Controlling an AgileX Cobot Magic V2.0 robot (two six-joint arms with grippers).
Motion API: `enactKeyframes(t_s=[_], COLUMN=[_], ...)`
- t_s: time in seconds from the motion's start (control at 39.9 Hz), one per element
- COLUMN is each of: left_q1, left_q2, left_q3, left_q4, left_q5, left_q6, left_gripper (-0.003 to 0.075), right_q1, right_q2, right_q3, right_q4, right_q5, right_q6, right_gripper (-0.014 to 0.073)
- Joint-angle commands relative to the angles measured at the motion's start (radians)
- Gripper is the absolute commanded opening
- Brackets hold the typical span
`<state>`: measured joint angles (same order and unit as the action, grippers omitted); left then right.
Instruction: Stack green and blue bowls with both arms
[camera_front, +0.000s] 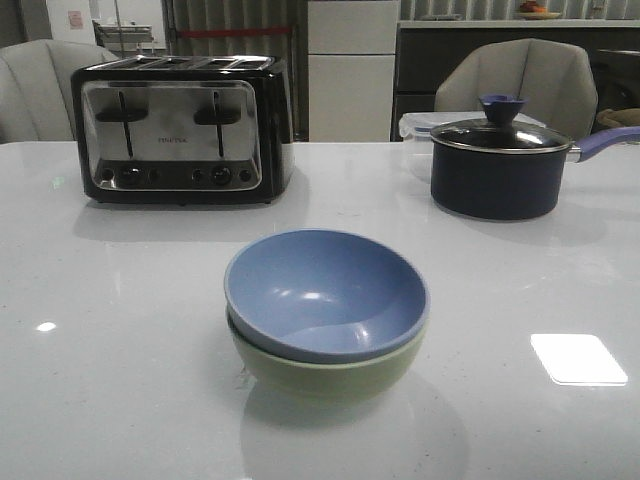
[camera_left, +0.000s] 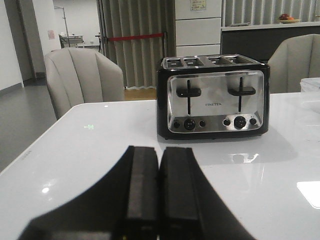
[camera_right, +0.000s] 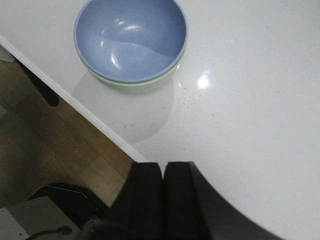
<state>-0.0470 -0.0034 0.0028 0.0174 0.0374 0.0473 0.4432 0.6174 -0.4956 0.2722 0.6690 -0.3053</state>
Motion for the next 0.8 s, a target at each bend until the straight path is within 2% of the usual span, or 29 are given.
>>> enactKeyframes(t_s=[0.0,0.13,0.28,0.53,0.65,0.78], left_q1=[0.000,0.000,0.000,0.000,0.000,0.000], left_q2=[-0.023,-0.023,-0.021,-0.021,-0.021,-0.021], left_q3=[0.005,0.005,0.005,0.005,0.005,0.005], left_q4=[-0.009,-0.009,-0.009,-0.009,-0.009,-0.009], left_q5=[-0.096,-0.096,-0.096,-0.096,-0.096,-0.096], left_q6=[-0.010,-0.010,-0.010,-0.010,-0.010,-0.010], left_gripper=[0.0093,0.0093,0.0093,0.0093,0.0093,0.0093], right_q1=[0.001,0.001,-0.104,-0.394,-0.469,-0.477], right_q2=[0.000,-0.020,-0.134,-0.417,-0.529,-0.603], right_q3=[-0.030,-0.021,0.044,0.273,0.381,0.455], right_q4=[0.004,-0.008,-0.027,-0.025,-0.021,-0.021], right_q5=[-0.054,-0.055,-0.140,-0.448,-0.593,-0.669], right_q6=[-0.011,-0.011,-0.011,-0.011,-0.011,-0.011], right_gripper=[0.0052,0.0052,0.0052,0.0052,0.0052,0.0052])
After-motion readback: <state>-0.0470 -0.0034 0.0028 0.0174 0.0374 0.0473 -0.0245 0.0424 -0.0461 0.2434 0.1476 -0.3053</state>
